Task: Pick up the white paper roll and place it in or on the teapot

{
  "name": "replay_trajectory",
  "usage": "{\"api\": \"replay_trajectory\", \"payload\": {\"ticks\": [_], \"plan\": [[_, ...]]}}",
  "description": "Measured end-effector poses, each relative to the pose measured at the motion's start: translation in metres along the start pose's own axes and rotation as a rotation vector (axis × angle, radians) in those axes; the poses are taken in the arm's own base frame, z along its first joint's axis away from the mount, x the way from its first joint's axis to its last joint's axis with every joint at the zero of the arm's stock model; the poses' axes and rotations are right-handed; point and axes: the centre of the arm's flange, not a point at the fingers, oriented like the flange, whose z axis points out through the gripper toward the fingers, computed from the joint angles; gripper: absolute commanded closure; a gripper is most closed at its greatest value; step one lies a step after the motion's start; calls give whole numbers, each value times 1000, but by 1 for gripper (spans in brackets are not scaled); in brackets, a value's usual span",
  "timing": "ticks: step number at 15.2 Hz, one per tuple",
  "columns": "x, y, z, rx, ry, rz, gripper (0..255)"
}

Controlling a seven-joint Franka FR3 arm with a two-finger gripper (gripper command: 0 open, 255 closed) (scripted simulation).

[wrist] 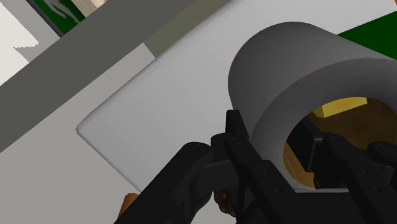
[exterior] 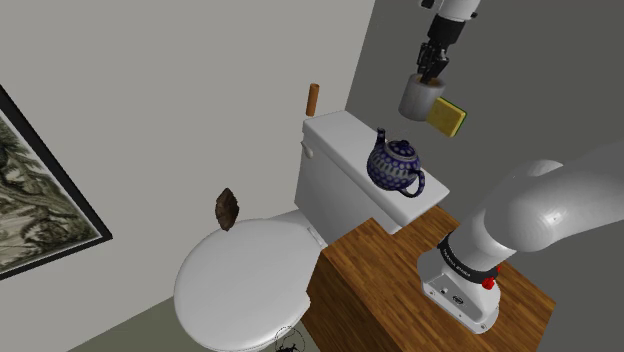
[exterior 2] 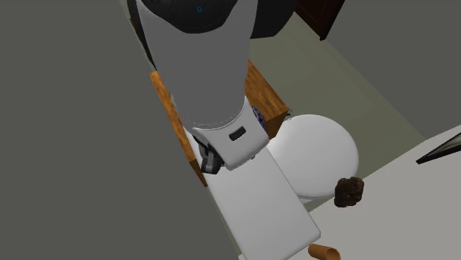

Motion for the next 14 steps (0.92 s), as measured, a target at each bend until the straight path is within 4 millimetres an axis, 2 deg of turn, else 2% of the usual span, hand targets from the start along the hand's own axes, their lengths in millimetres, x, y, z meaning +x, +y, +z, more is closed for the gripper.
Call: {"api": "replay_trajectory", "payload": {"ticks": [8, 10, 14], "plan": [[-1, 0, -40, 0, 0, 0, 255], [5, -15, -47, 0, 0, -1, 255], [24, -58, -63, 1, 1, -1, 255]]}}
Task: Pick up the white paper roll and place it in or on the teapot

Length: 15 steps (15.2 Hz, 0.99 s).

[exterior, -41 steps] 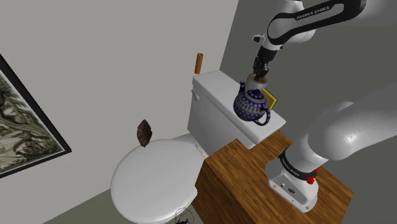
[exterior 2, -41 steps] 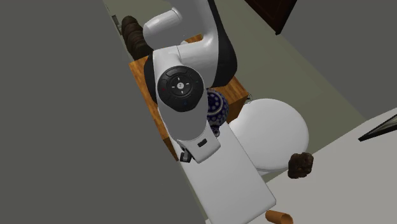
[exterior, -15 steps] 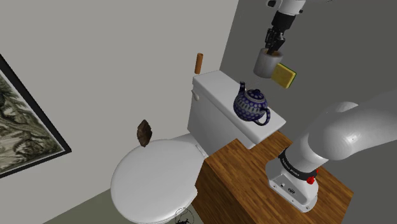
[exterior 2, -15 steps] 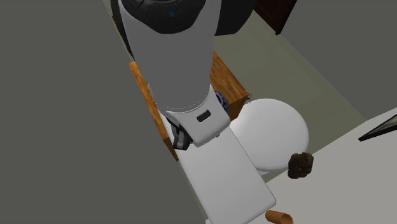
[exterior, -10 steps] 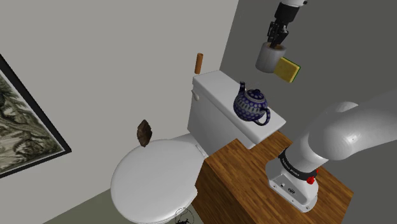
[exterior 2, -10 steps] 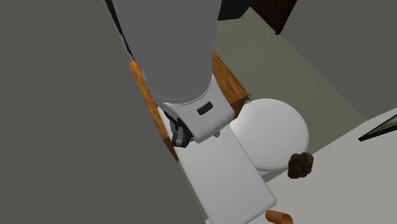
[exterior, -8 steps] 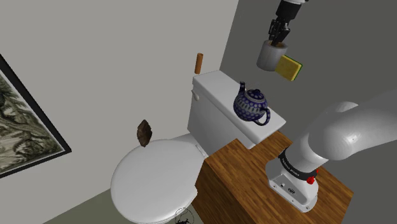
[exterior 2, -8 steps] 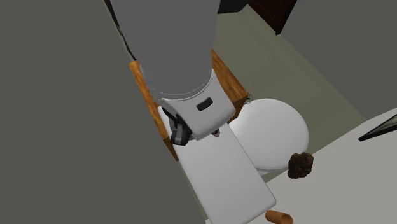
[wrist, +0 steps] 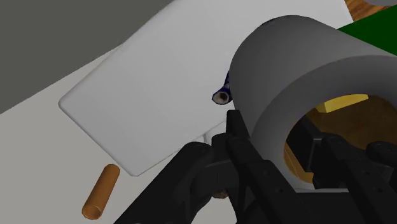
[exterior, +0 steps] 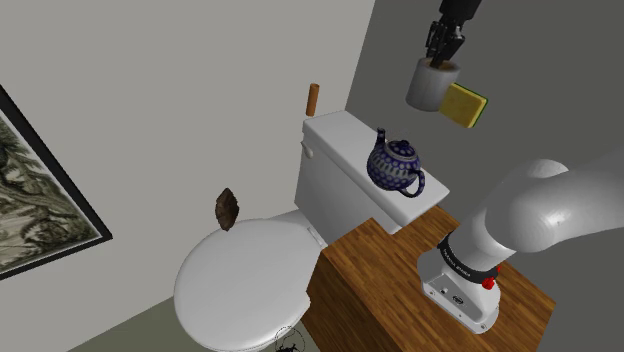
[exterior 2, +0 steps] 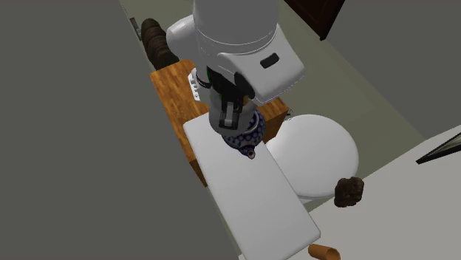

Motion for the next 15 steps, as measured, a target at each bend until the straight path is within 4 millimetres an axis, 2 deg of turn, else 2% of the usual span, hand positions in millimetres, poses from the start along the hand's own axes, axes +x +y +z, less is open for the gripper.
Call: {"api": "replay_trajectory", "payload": {"ticks": [4, 5, 7, 15], "plan": [[17, -51, -16, -1, 1, -1, 255], [19, -58, -13, -1, 0, 0, 255], [20, -65, -6, 0, -1, 0, 255], [21, -66, 36, 0, -1, 1, 255]]}}
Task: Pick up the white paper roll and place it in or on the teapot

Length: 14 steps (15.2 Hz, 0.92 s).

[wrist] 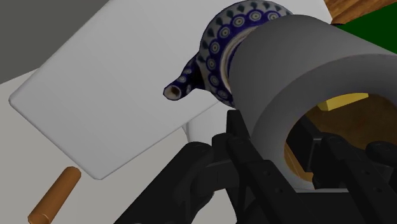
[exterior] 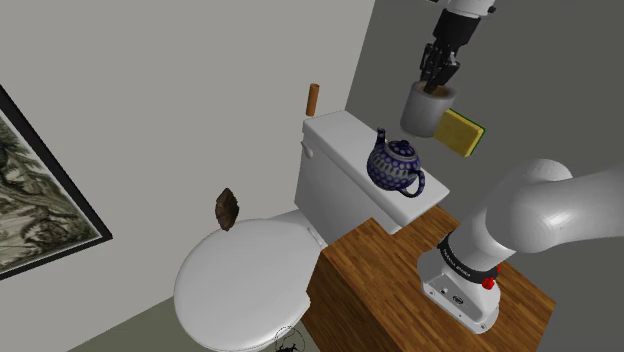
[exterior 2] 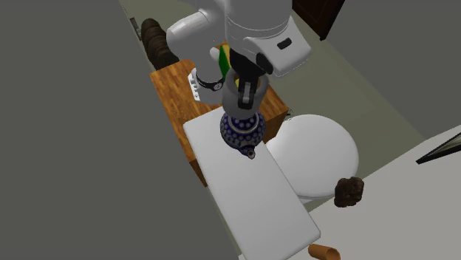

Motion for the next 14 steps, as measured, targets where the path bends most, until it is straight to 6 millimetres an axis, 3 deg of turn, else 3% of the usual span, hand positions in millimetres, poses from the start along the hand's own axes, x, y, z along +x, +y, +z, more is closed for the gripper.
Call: {"api": "replay_trajectory", "payload": {"ticks": [9, 14], "plan": [[-1, -1, 48, -1, 0, 0, 255], [-1, 1, 50, -7, 5, 1, 255]]}}
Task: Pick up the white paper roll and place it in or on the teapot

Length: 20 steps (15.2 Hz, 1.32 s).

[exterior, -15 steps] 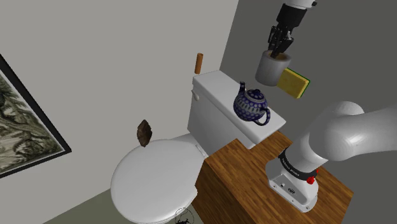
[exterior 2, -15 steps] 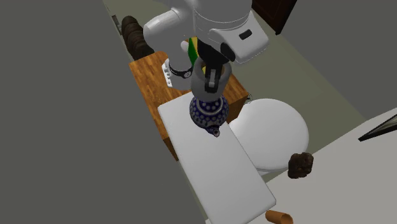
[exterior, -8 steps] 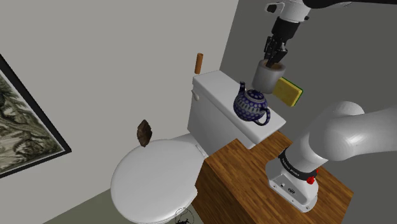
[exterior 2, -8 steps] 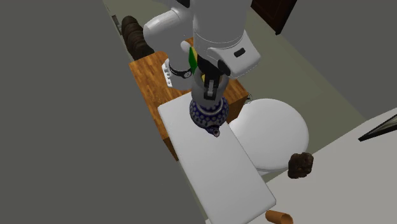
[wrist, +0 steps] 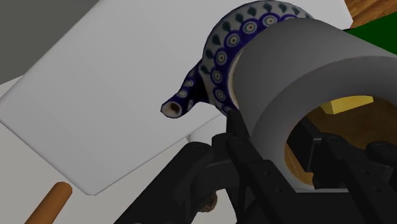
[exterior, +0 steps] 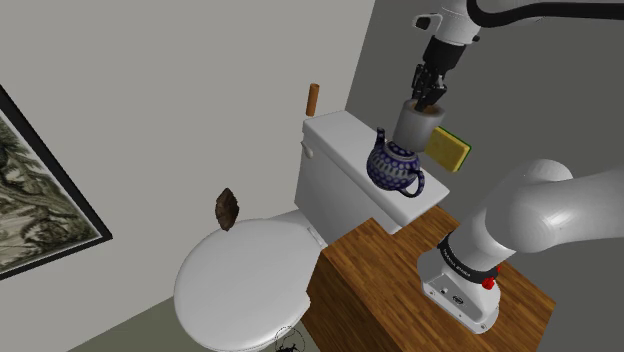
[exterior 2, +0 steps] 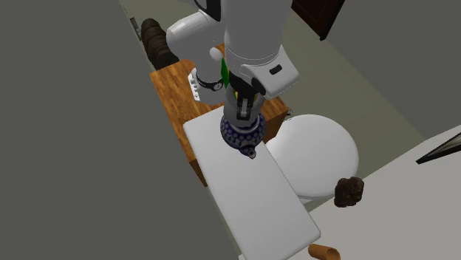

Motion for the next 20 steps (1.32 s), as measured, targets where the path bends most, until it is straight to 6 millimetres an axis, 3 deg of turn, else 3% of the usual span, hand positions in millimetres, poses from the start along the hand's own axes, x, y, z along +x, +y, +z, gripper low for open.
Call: {"api": "replay_trajectory", "payload": {"ticks": [2, 3, 9, 14, 20], "plan": [[0, 0, 0, 0, 0, 0, 255], [0, 0, 0, -1, 0, 0, 0], [1, -1, 3, 6, -4, -1, 0], [1, 1, -42, 6, -3, -1, 0], [0, 0, -46, 6, -4, -1, 0]]}}
